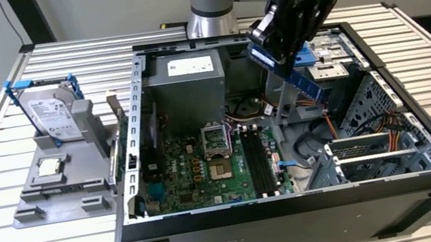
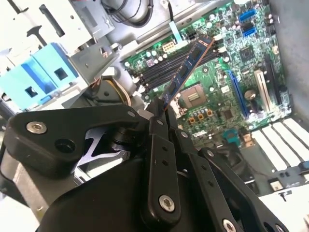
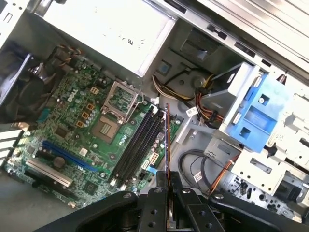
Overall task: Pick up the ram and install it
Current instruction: 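Insert the ram into the slot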
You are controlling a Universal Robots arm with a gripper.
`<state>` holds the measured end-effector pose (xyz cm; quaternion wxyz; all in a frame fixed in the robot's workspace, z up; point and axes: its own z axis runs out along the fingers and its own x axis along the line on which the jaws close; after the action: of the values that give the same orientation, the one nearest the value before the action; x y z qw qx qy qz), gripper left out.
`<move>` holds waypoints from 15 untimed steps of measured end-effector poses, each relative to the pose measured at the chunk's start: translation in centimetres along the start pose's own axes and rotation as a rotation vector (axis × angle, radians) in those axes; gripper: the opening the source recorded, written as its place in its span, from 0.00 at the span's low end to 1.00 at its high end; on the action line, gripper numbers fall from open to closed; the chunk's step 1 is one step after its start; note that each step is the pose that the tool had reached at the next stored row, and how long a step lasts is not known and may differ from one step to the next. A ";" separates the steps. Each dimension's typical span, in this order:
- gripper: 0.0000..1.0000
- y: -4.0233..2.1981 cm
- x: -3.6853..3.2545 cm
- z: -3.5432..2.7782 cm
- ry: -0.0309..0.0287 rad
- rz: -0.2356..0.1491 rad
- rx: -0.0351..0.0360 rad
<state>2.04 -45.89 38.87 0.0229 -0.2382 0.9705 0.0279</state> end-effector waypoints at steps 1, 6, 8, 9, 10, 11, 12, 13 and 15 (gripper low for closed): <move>0.00 0.00 0.00 0.00 -0.0007 0.017 0.0010; 0.00 0.00 0.00 0.00 -0.0042 0.098 0.0057; 0.00 0.00 0.00 0.00 -0.0057 0.132 0.0076; 0.00 0.00 0.00 0.00 -0.0064 0.148 0.0086; 0.00 0.00 0.00 0.00 -0.0071 0.165 0.0096; 0.00 0.00 0.00 0.00 -0.0078 0.180 0.0104; 0.00 0.00 0.00 0.00 -0.0085 0.196 0.0113; 0.00 0.00 0.00 0.00 -0.0092 0.212 0.0123; 0.00 0.00 0.00 0.00 -0.0106 0.245 0.0141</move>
<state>2.04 -45.89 38.86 0.0262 -0.1176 0.9924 0.0249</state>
